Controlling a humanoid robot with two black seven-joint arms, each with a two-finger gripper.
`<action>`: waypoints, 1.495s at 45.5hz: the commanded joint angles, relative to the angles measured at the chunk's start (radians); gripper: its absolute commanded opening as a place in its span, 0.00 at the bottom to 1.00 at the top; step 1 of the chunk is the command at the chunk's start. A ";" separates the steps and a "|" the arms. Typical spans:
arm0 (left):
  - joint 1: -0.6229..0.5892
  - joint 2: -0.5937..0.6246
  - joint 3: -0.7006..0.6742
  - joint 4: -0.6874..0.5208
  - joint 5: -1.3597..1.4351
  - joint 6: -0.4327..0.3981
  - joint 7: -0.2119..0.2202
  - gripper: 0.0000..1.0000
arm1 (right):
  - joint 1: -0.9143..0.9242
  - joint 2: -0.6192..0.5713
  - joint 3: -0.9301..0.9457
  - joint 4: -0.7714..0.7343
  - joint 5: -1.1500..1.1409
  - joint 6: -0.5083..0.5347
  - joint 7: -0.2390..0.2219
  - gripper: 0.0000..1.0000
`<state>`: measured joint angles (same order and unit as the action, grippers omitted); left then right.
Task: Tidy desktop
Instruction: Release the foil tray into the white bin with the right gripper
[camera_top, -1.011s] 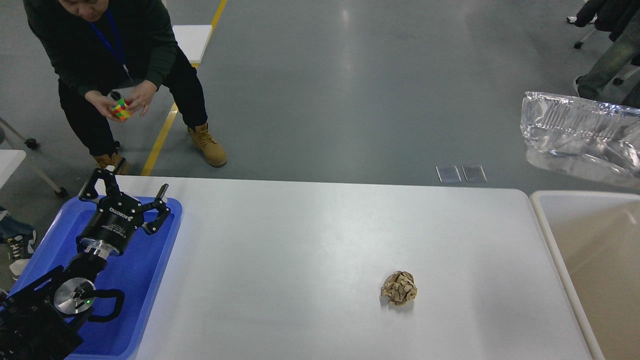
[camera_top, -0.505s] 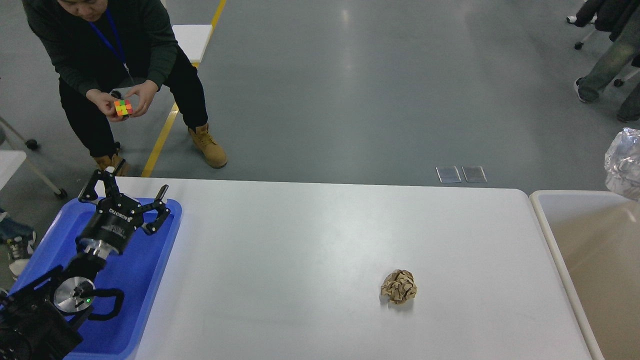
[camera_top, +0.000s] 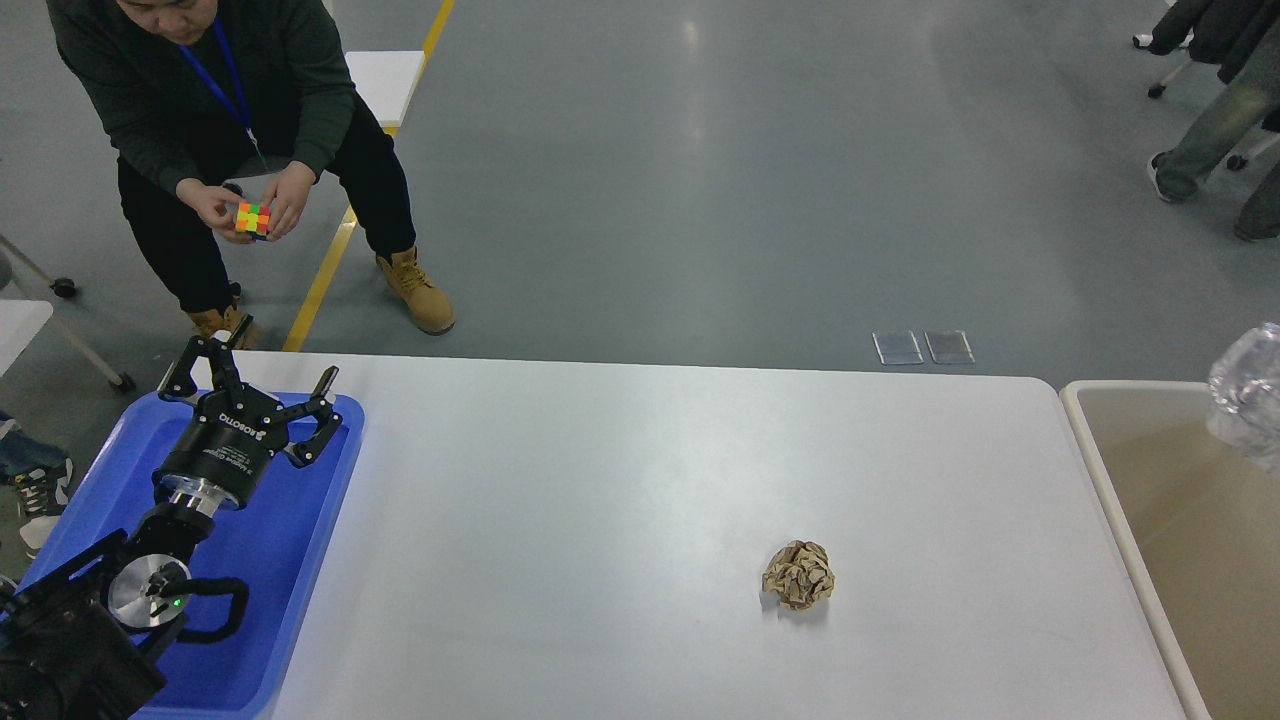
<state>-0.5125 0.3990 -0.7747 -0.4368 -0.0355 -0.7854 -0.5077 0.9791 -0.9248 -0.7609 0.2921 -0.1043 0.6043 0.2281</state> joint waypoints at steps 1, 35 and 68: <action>0.000 0.000 0.000 0.000 0.000 0.000 0.000 0.99 | -0.223 0.095 0.146 -0.119 0.066 -0.020 -0.010 0.00; 0.000 0.000 0.000 0.000 0.000 0.000 0.000 0.99 | -0.399 0.228 0.264 -0.222 0.064 -0.098 -0.010 0.00; 0.000 0.000 0.000 0.000 0.000 0.000 0.000 0.99 | -0.392 0.213 0.394 -0.196 0.048 -0.248 -0.007 0.99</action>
<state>-0.5123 0.3989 -0.7747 -0.4372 -0.0353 -0.7854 -0.5077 0.5813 -0.7047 -0.4308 0.0816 -0.0538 0.3879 0.2205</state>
